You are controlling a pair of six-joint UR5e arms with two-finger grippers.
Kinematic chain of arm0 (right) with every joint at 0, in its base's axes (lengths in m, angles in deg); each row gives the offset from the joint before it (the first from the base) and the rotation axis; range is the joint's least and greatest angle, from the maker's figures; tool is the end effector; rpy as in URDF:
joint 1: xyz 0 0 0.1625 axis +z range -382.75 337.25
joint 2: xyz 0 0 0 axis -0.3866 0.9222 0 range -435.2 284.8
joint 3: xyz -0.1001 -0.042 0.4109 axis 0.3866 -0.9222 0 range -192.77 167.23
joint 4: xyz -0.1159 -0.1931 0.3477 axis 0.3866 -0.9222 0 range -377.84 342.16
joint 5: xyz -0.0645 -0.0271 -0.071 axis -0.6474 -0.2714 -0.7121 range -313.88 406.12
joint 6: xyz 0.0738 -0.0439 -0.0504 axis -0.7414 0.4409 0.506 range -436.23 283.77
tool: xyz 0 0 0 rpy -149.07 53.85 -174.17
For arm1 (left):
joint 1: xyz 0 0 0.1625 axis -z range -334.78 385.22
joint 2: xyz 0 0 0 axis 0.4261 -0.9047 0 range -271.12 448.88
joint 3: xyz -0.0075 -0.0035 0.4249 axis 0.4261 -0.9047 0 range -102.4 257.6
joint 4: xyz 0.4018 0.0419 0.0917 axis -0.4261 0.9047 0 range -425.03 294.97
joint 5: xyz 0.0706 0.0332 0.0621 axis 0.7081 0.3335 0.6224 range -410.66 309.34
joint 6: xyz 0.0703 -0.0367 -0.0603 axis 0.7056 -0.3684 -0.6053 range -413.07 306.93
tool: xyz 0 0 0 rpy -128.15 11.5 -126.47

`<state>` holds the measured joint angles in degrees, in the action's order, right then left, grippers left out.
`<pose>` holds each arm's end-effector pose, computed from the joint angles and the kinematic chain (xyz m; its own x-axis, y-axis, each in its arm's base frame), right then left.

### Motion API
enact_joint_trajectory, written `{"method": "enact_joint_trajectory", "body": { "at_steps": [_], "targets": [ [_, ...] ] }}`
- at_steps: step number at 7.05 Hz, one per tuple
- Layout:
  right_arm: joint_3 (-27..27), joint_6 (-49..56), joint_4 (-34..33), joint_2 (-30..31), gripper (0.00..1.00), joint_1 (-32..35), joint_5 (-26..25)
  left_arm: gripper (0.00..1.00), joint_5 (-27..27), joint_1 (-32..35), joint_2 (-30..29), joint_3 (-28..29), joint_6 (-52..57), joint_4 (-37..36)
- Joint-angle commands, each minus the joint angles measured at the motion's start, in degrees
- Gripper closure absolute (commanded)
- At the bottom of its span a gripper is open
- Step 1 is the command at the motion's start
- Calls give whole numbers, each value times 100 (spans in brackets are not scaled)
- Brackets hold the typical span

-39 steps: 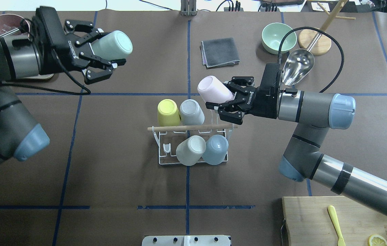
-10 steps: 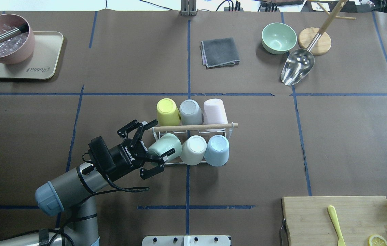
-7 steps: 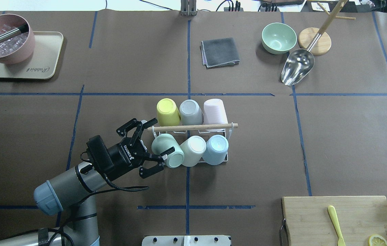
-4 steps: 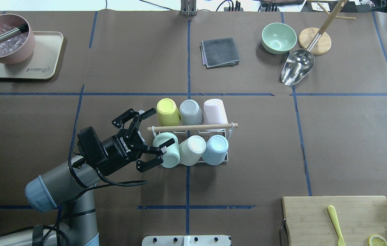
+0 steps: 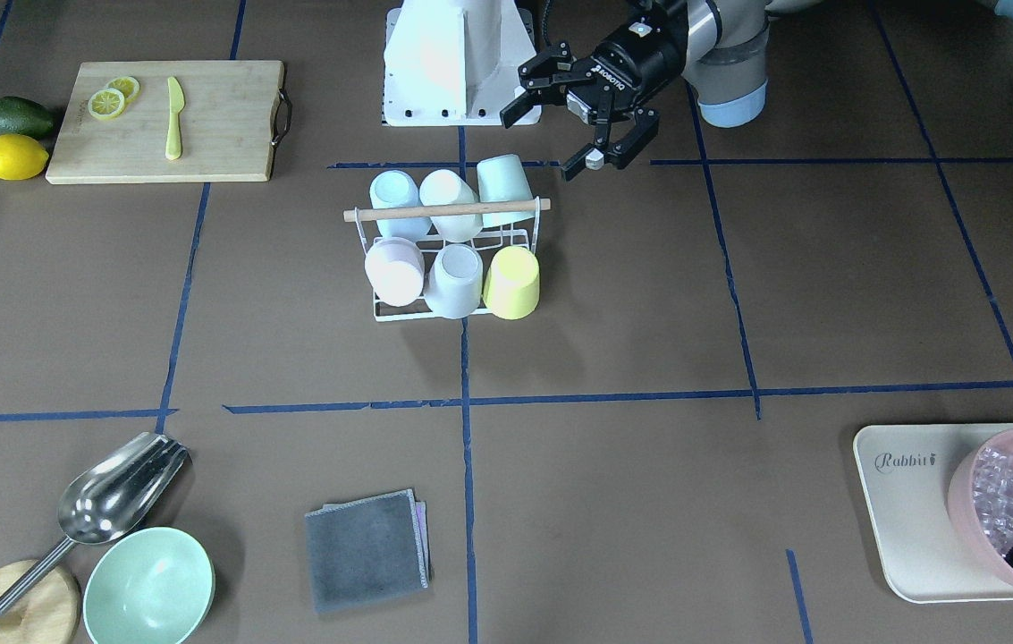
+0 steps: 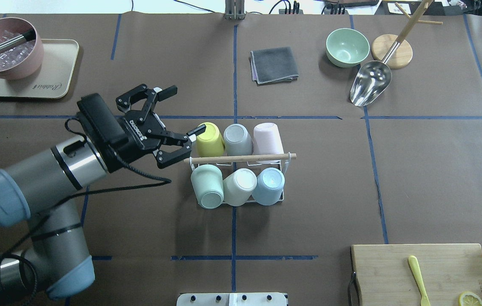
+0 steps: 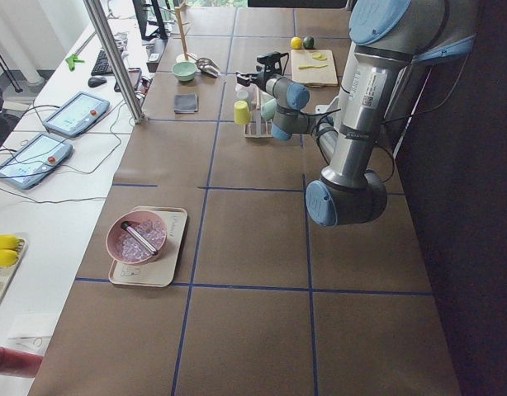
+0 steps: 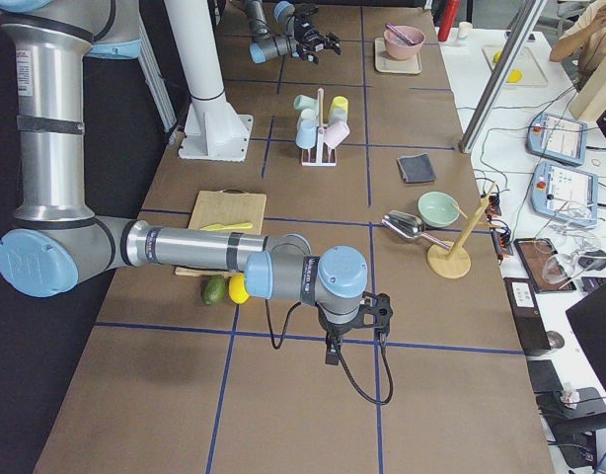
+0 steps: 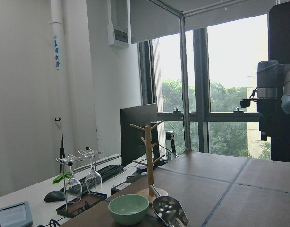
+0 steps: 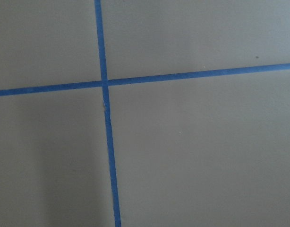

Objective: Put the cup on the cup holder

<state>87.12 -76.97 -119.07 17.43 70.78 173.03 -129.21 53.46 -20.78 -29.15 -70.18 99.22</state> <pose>0.1019 -0.4581 0.6238 0.7946 0.1035 0.5982 -0.0717 0.9945 -0.0769 0.3812 -0.3785 0.2021 0.5081 0.7904 -0.3423 0.4817 0.0687 0.8737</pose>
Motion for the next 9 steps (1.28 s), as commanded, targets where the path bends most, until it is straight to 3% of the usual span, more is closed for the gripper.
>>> {"method": "enact_joint_trajectory", "body": {
  "at_steps": [1, 3, 4, 5, 7, 9],
  "targets": [
    [585, -65, -915, -69, 0, -429, -818, 0, -1795, 1231, 23, -241, -257, -2116],
    [251, 56, -794, 132, 0, -214, 163, 0, -2942, 1928, 154, -180, -222, -4059],
    [68, 440, -419, 220, 0, -204, 158, 0, -3678, 2653, 294, 38, -196, -4772],
    [-483, 1183, -180, 203, 0, 327, 228, 0, -4190, 3278, 304, 249, -196, -5362],
    [-619, 1463, 129, 194, 0, 377, 290, 0, -4563, 3914, 548, 645, -205, -5999],
    [-611, 1472, 453, 220, 0, 377, 334, 0, -5089, 4521, 1101, 1066, -187, -6185]
  ]
}}
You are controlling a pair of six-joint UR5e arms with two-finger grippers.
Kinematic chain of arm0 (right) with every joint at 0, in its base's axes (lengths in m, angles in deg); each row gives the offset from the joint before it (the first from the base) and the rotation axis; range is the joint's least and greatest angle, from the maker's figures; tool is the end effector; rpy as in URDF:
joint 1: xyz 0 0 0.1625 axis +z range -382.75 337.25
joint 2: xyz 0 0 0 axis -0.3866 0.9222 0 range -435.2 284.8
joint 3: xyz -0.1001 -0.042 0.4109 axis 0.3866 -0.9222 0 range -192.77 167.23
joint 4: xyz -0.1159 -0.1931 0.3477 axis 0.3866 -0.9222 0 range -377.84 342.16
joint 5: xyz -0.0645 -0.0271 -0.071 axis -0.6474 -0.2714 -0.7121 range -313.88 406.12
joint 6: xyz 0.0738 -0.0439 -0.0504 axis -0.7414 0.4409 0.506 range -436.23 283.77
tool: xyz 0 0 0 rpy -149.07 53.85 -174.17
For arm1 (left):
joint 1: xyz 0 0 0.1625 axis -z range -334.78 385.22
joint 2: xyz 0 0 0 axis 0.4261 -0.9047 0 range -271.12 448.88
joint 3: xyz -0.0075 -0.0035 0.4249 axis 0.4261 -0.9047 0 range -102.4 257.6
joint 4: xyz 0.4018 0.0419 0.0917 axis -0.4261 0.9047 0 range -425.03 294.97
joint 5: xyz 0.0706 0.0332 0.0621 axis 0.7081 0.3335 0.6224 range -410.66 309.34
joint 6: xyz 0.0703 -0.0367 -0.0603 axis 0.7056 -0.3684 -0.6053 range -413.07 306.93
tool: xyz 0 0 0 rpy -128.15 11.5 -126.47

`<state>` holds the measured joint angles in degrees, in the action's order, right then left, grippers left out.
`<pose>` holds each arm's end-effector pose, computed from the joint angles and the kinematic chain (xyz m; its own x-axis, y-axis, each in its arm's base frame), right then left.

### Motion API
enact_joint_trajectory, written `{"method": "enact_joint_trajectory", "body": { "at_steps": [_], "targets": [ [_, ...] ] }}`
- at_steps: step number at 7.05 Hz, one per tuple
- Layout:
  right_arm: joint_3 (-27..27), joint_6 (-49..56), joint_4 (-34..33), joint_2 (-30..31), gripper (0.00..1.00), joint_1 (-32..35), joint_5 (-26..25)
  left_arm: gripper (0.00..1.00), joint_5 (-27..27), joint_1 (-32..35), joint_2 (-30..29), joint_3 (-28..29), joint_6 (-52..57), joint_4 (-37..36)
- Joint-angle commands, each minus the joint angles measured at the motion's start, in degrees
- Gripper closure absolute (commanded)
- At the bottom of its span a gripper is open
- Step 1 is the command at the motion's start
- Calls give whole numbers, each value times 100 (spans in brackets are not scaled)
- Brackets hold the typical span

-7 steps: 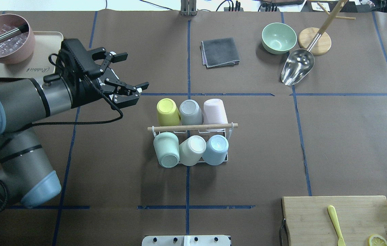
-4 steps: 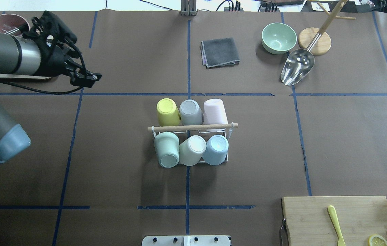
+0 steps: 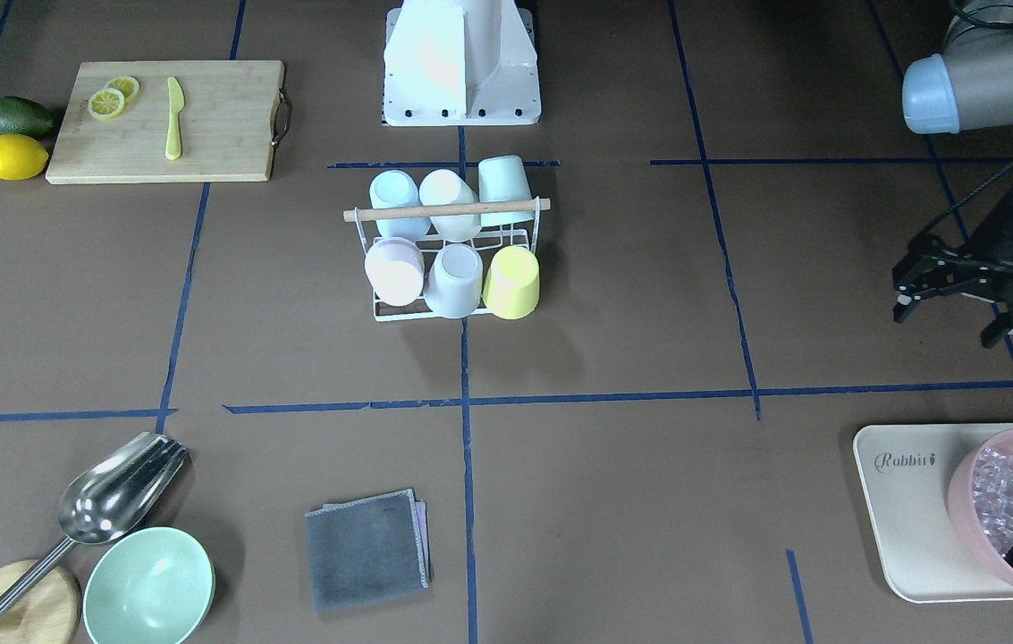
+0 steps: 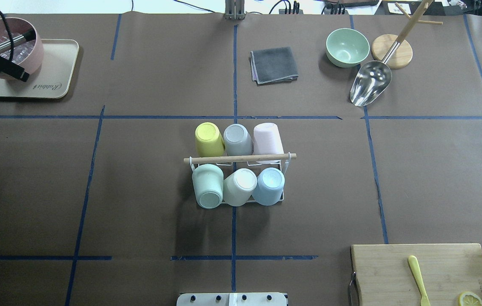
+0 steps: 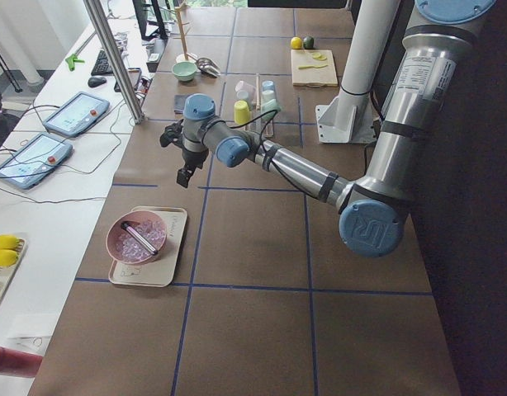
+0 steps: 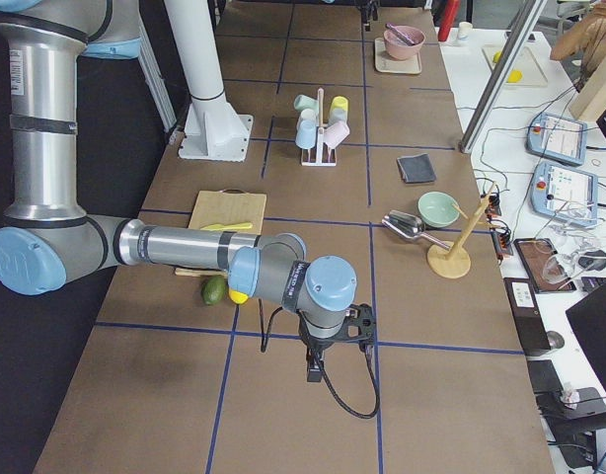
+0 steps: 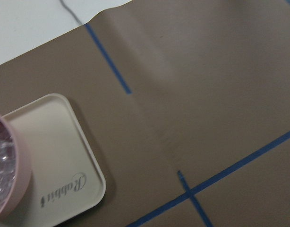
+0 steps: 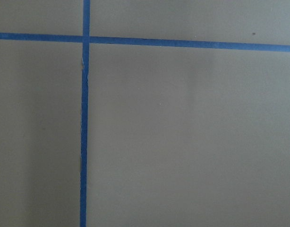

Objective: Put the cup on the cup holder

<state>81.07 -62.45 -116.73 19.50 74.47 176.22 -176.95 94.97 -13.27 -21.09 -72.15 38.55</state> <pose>0.1243 -0.4305 0.6839 0.7532 -0.0345 0.6569 0.0572 0.9983 -0.0132 0.1323 -0.5734 0.4483 0.6985 0.3072 -0.6462 -0.0604 0.9252 0.3745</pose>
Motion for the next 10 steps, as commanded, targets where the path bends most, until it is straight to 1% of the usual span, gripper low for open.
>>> {"method": "enact_joint_trajectory", "body": {
  "at_steps": [1, 2, 3, 4, 5, 6, 7, 8, 10],
  "targets": [
    [12, 28, 377, 40, 0, 8, 23, 0, -439, 537, 710, 315, 27, -101],
    [30, 20, 396, 40, 0, 8, 24, 0, -440, 809, 835, 315, 228, -110],
    [-57, 28, 405, 32, 0, -1, 15, 0, -449, 1090, 1019, 315, 804, -223],
    [-163, 28, 579, 31, 0, -1, 6, 0, -519, 1423, 1178, 307, 1358, -581],
    [-381, 20, 859, 31, 0, -1, -3, 0, -702, 1688, 1258, 315, 1946, -941],
    [-479, 2, 1062, 31, 0, -1, 6, 0, -687, 1952, 1258, 359, 2109, -1354],
    [-428, -181, 1108, -29, 0, 7, 6, 0, -712, 1980, 1250, 403, 2111, -1610],
    [-401, -687, 1126, -91, 0, -1, 41, 0, -721, 1981, 1215, 421, 2076, -1604],
    [-418, -736, 1135, -92, 0, -1, 24, 0, -791, 1989, 1267, 377, 2032, -1613]
  ]
}}
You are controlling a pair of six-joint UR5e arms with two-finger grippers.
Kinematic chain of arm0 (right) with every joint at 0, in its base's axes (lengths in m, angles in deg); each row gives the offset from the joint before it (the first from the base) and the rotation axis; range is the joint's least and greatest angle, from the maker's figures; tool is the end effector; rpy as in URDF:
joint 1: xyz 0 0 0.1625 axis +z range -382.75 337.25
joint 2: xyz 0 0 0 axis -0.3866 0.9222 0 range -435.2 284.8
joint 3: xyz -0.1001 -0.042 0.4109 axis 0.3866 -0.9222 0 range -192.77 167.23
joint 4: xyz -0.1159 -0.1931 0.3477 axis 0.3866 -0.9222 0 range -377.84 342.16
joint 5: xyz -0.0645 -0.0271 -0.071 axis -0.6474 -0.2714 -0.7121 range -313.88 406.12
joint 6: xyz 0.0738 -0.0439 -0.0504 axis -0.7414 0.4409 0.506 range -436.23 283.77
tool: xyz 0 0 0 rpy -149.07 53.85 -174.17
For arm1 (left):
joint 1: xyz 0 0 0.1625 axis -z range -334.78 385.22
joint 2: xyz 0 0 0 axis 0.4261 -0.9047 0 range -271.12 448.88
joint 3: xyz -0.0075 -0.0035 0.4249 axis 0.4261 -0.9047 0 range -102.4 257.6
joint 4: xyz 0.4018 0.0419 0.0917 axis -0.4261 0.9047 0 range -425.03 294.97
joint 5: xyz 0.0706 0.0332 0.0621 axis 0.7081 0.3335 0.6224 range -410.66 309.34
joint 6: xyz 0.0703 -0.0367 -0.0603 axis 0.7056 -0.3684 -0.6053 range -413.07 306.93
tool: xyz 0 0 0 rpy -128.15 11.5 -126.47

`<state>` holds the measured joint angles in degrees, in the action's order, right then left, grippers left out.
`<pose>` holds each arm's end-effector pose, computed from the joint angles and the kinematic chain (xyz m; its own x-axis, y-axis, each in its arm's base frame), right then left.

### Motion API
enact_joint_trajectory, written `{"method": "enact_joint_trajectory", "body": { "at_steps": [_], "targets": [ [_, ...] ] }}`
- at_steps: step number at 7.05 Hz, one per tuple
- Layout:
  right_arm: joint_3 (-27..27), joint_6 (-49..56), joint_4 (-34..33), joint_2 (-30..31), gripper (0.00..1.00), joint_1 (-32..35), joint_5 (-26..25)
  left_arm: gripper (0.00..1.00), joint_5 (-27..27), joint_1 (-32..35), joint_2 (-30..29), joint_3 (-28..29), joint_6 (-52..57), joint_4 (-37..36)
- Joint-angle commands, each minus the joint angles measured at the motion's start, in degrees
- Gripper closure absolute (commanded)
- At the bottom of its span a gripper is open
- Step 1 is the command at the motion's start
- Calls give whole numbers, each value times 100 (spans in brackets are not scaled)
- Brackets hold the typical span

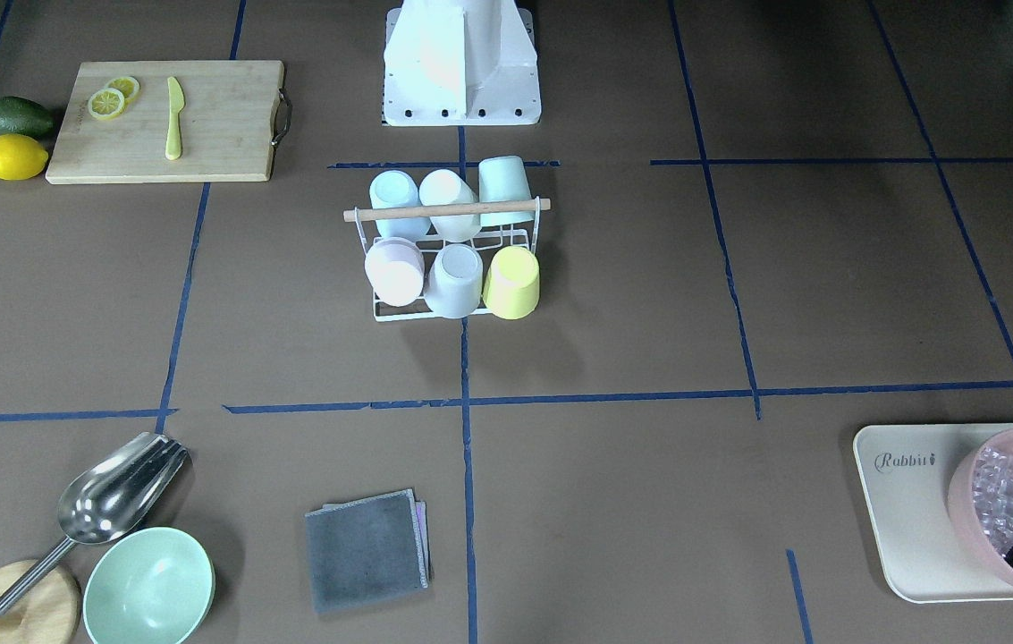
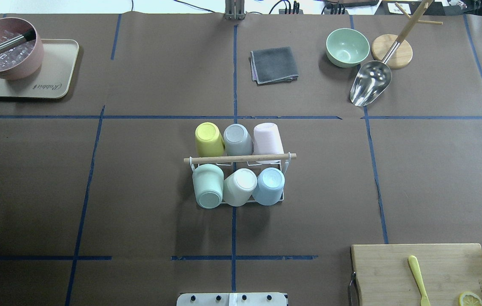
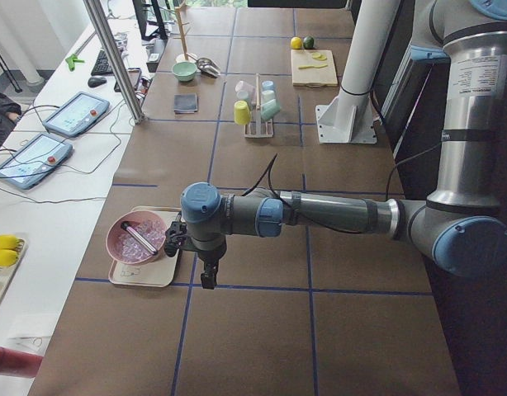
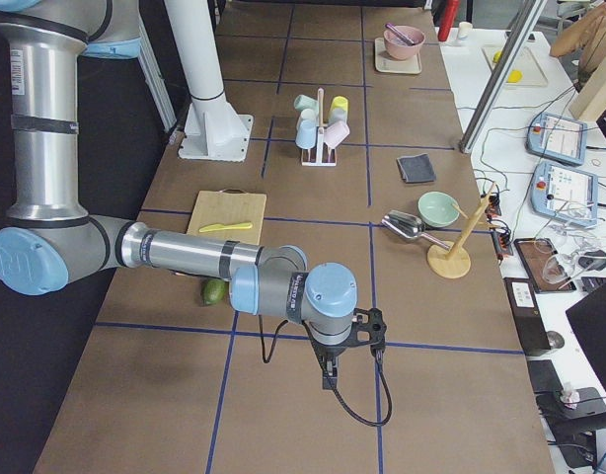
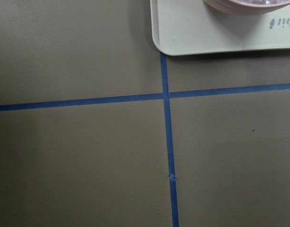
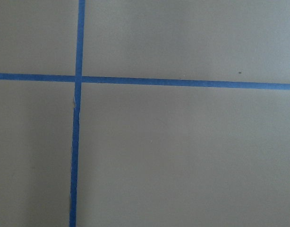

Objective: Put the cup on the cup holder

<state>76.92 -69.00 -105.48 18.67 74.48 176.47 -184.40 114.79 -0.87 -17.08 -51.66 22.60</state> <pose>0.1262 -0.4474 0.6941 0.7633 -0.0095 0.6460 -0.0300 0.9983 0.0500 -0.0607 -0.4919 0.6256 0.7219 0.0548 -0.6899 -0.0252 0.9983 0.0529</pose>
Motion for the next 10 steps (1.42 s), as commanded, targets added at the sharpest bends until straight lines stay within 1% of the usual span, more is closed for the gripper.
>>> {"method": "enact_joint_trajectory", "body": {
  "at_steps": [1, 4, 7, 10],
  "targets": [
    [-3, -81, 10, -9, 0, -1, -2, 0, -335, 17, 63, 11, -35, -18],
    [172, -116, -16, -9, 0, -28, 33, 0, -294, 26, 116, 38, 18, 0],
    [628, -142, -16, -9, 0, -414, 7, 0, -285, 26, 116, 38, 27, -9],
    [629, -230, -77, -1, 0, -423, 42, 0, -285, 26, 124, 29, 27, -9]
  ]
}}
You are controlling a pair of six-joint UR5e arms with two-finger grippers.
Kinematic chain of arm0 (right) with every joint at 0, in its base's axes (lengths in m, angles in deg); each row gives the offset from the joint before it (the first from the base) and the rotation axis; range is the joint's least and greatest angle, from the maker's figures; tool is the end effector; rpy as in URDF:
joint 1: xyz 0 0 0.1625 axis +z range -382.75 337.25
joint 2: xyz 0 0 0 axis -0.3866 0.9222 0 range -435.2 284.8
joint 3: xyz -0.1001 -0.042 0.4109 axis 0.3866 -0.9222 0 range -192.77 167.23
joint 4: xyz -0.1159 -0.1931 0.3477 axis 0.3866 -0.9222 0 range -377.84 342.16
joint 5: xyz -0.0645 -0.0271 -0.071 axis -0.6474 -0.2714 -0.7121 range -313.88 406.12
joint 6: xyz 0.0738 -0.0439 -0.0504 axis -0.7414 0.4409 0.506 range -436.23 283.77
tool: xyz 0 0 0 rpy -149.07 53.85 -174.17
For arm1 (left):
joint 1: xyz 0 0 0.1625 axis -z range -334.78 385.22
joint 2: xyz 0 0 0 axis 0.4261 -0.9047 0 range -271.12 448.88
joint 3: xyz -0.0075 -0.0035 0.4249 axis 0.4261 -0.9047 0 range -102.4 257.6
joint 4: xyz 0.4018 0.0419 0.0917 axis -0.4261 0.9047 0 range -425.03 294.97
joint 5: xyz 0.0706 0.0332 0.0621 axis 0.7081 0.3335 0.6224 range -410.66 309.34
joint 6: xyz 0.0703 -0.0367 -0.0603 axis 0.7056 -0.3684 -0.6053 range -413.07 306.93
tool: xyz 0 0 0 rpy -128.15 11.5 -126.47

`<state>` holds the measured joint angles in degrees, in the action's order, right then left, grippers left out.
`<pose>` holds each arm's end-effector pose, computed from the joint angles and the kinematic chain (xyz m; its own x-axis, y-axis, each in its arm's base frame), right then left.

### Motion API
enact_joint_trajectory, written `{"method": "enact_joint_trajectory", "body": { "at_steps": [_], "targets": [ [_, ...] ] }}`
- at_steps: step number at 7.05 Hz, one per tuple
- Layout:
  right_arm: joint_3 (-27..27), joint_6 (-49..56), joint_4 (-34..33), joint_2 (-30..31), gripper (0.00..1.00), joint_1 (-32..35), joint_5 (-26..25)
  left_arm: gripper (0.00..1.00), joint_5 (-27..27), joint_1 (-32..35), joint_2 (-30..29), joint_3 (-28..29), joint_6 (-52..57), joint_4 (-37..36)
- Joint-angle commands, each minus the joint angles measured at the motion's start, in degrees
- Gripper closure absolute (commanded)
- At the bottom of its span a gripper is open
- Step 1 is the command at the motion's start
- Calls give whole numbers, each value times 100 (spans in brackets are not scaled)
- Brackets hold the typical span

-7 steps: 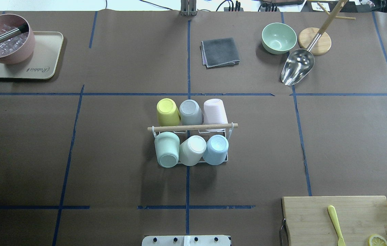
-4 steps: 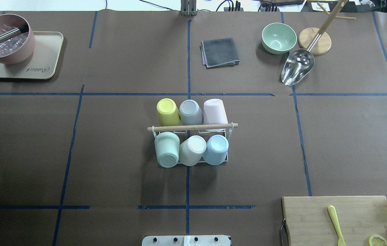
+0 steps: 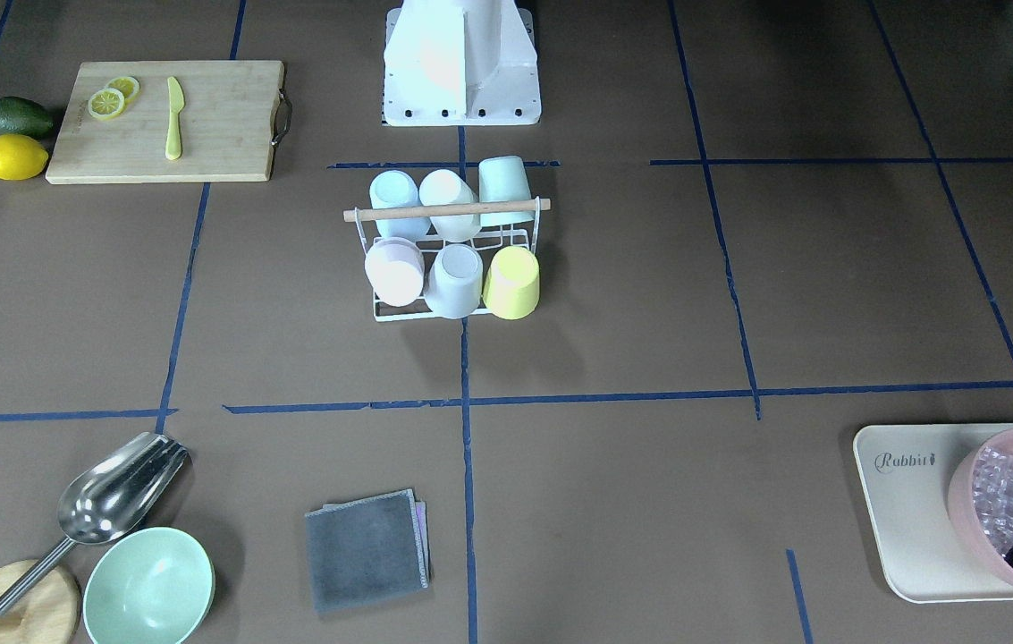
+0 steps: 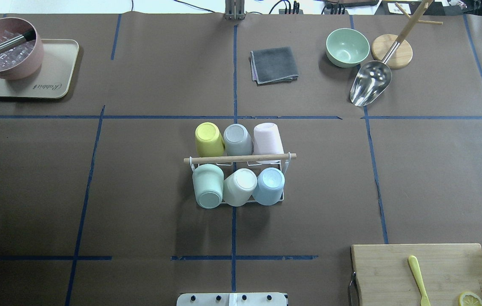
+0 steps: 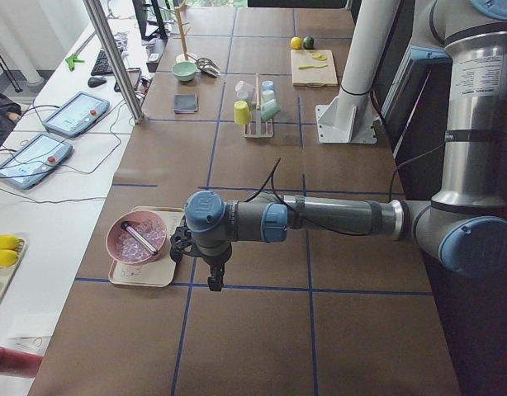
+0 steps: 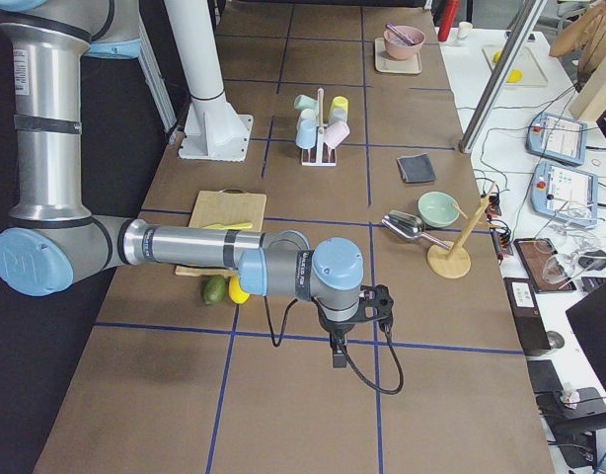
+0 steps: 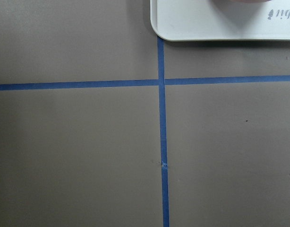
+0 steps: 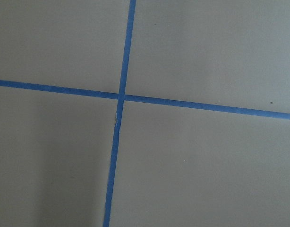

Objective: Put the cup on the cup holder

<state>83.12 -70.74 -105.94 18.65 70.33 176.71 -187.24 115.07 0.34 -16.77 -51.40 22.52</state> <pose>0.0936 -0.4638 0.6411 0.7623 -0.0992 0.6396 0.0194 0.9912 0.1306 -0.0597 -0.4813 0.6352 0.6869 0.0367 -0.7258 -0.0226 0.9993 0.0291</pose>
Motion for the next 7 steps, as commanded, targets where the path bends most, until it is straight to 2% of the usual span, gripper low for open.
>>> {"method": "enact_joint_trajectory", "body": {
  "at_steps": [1, 2, 7],
  "targets": [
    [9, -379, -32, 2, 0, -9, 28, 0, 0, -2, -6, -2, 0, 0],
    [26, -669, -41, 2, 0, -26, 89, 0, 0, -2, -6, -2, 0, 0],
    [141, -629, -129, 46, 0, -211, 28, 0, -9, -2, -14, -11, 0, 0]
  ]
}}
